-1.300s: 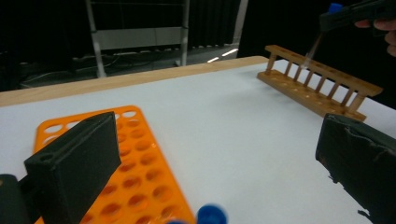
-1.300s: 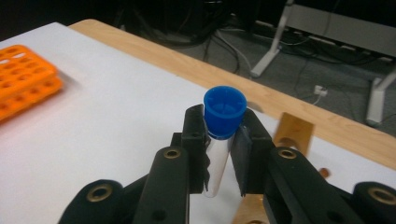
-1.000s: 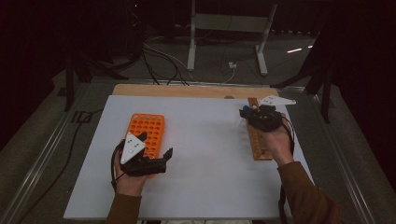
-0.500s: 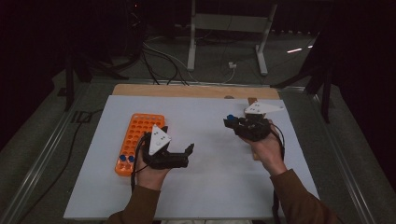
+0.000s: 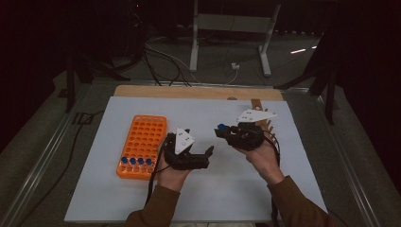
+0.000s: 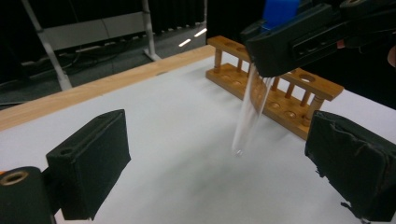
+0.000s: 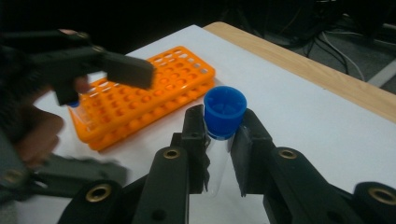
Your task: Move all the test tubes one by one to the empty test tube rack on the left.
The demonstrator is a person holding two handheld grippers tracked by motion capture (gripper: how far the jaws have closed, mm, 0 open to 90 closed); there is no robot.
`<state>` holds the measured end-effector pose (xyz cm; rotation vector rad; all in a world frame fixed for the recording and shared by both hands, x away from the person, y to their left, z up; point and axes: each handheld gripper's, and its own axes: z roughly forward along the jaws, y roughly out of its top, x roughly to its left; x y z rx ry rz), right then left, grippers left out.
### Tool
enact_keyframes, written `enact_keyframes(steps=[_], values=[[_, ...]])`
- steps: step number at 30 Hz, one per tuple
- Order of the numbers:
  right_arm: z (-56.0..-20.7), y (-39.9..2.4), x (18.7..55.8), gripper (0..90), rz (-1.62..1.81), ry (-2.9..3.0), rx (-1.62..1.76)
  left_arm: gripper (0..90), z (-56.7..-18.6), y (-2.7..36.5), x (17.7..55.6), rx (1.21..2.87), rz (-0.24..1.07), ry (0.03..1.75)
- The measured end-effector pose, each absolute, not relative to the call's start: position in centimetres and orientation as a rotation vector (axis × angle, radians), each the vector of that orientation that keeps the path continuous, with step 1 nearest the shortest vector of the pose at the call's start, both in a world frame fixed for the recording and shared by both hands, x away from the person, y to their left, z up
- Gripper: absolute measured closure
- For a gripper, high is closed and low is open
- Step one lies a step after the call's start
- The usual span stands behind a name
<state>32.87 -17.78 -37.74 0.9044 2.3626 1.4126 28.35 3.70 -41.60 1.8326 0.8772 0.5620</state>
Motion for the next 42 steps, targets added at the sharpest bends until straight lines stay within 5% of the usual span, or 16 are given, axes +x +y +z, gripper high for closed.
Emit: enact_keyframes(steps=[5, 11, 17, 25, 36, 42], values=[[-37.8, -17.1, 32.6, 76.8, 1.443, 2.391, 0.893, 17.8, -41.8, 2.6, 28.4, 1.847, 0.586, 0.859], [-37.7, -16.3, 32.2, 76.8, 1.460, 2.412, 0.863, 49.4, -41.9, 2.0, 28.5, 1.848, 0.579, 0.839], [-37.5, -16.0, 32.0, 76.7, 1.468, 2.422, 0.852, 69.5, -42.0, 2.2, 28.3, 1.847, 0.575, 0.829], [-37.7, -15.8, 32.1, 75.5, 1.463, 2.430, 0.854, 78.2, -42.1, 2.2, 28.4, 1.859, 0.555, 0.811], [-37.2, -16.8, 32.1, 18.8, 1.490, 2.336, 0.892, 78.2, -42.1, 3.1, 28.9, 1.853, 0.554, 0.866], [-37.5, -17.6, 32.2, 3.5, 1.458, 2.285, 0.921, 78.2, -41.8, 3.9, 28.9, 1.829, 0.553, 0.888]])
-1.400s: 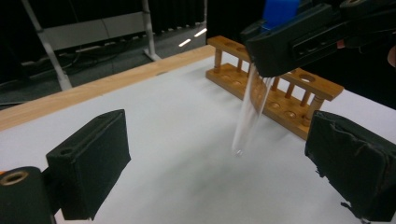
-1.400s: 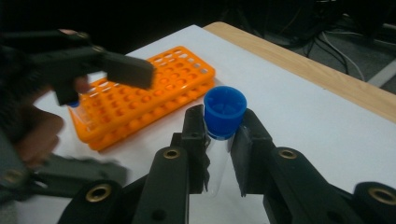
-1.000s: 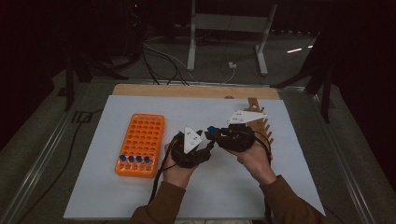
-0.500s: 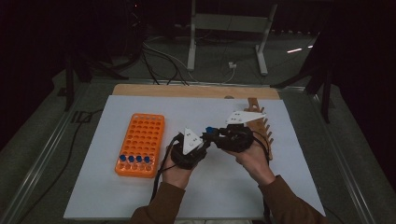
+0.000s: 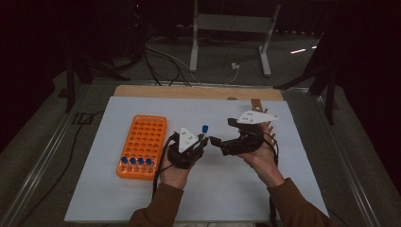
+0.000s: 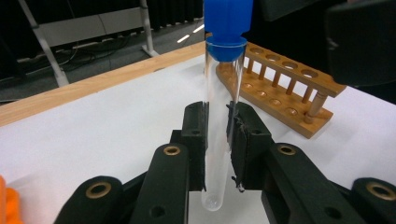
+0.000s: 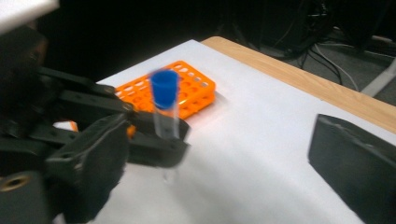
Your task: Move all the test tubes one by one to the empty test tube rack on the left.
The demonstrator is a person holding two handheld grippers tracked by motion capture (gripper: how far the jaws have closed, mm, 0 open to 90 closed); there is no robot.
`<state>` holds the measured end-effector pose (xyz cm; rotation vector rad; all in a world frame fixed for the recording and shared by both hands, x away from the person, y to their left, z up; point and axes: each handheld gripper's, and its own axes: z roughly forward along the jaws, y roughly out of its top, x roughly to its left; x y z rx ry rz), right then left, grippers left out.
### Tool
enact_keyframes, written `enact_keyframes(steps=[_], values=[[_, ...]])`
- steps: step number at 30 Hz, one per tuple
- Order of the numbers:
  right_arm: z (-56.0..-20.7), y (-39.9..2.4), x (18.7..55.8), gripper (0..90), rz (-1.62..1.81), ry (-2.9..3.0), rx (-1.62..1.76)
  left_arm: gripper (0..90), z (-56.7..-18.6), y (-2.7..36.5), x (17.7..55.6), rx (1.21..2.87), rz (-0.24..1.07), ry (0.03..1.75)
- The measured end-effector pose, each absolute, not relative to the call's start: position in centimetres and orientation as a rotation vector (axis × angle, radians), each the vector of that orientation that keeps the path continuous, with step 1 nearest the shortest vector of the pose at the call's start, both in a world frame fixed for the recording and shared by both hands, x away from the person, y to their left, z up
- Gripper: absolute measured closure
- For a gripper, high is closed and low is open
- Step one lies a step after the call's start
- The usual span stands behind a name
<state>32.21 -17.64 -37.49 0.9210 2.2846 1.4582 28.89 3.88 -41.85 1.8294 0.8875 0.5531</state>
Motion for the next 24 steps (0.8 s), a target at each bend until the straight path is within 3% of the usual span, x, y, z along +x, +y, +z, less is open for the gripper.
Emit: enact_keyframes(steps=[24], values=[[-40.4, -21.9, 32.8, 0.0, 1.362, 2.198, 0.998, 78.1, -39.6, 9.3, 28.7, 1.773, 0.540, 0.869]])
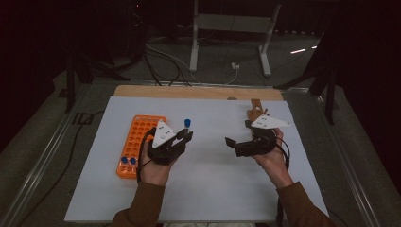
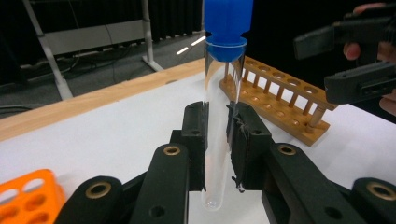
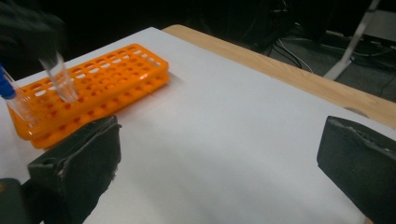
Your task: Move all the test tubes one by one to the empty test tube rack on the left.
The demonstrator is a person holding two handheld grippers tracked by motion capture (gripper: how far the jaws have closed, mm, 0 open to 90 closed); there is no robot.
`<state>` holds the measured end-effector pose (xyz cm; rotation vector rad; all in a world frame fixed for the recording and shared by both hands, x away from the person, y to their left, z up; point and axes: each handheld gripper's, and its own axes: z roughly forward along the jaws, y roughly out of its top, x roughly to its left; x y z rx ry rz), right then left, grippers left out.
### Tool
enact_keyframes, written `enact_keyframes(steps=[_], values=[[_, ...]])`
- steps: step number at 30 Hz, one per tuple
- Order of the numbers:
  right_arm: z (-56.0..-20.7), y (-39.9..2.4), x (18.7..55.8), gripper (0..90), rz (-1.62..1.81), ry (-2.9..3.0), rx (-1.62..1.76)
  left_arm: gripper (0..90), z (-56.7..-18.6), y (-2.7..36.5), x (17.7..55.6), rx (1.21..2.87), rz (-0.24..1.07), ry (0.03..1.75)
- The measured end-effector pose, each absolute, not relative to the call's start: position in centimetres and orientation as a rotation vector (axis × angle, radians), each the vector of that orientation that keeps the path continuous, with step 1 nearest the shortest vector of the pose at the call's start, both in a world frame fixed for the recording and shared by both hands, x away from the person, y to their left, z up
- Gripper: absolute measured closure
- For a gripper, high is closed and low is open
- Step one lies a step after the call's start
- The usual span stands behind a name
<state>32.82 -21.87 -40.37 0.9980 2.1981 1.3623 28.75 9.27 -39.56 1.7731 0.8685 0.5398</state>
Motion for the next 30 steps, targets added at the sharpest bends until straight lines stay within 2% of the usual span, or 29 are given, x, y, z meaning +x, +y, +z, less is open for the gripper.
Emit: enact_keyframes(steps=[21, 30], values=[[-41.5, -25.7, 32.2, 0.0, 1.364, 2.108, 1.085, 77.9, -38.5, 18.8, 27.6, 1.690, 0.715, 0.981], [-41.7, -26.8, 31.8, 0.0, 1.379, 2.083, 1.107, 77.9, -39.5, 22.1, 26.4, 1.635, 0.753, 1.063]])
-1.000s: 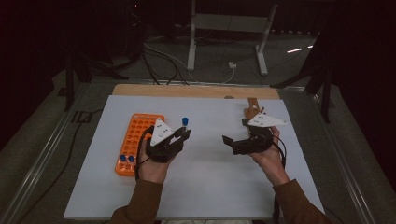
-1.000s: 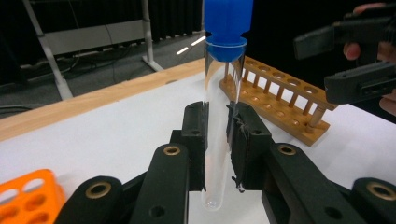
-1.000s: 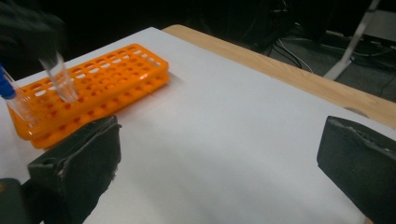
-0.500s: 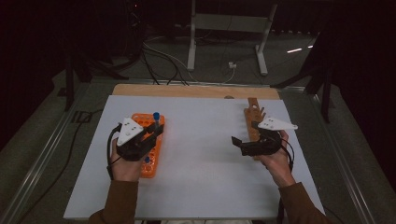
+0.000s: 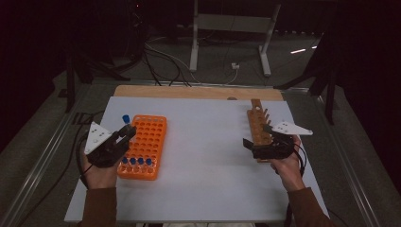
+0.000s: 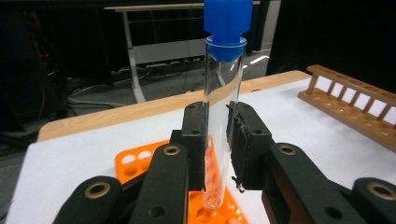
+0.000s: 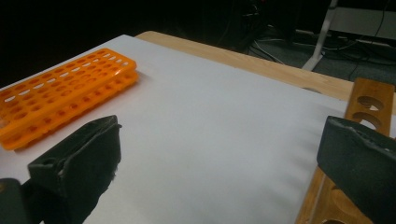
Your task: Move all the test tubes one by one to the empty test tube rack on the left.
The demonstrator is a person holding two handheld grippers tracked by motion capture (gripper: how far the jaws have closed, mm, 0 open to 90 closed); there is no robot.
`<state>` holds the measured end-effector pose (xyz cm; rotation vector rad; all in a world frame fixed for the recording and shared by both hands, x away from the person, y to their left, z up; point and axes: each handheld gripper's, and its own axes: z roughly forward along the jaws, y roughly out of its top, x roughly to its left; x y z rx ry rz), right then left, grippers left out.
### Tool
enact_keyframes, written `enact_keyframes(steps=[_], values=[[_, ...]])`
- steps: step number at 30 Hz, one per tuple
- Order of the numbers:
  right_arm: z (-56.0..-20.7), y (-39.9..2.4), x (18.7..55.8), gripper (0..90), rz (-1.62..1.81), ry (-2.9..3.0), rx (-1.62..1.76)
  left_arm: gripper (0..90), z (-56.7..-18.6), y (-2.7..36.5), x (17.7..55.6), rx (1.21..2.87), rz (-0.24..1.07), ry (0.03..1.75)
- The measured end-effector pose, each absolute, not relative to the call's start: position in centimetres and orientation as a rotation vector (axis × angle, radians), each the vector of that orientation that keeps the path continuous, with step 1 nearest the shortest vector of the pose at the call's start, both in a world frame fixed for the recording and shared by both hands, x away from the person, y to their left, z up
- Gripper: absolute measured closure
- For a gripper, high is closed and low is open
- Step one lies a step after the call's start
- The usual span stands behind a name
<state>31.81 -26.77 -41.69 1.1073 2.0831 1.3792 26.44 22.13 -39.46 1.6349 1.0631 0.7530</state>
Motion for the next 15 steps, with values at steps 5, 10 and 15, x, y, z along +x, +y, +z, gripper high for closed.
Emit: enact_keyframes(steps=[5, 10, 15], values=[[-41.8, -27.3, 31.7, 0.0, 1.381, 2.071, 1.116, 78.0, -40.5, 23.3, 25.8, 1.636, 0.757, 1.089], [-42.1, -27.7, 31.4, 0.0, 1.372, 2.071, 1.127, 78.0, -41.3, 24.2, 25.1, 1.621, 0.770, 1.115], [-42.2, -28.1, 31.2, 0.0, 1.371, 2.059, 1.139, 78.0, -42.0, 24.9, 24.5, 1.617, 0.787, 1.135]])
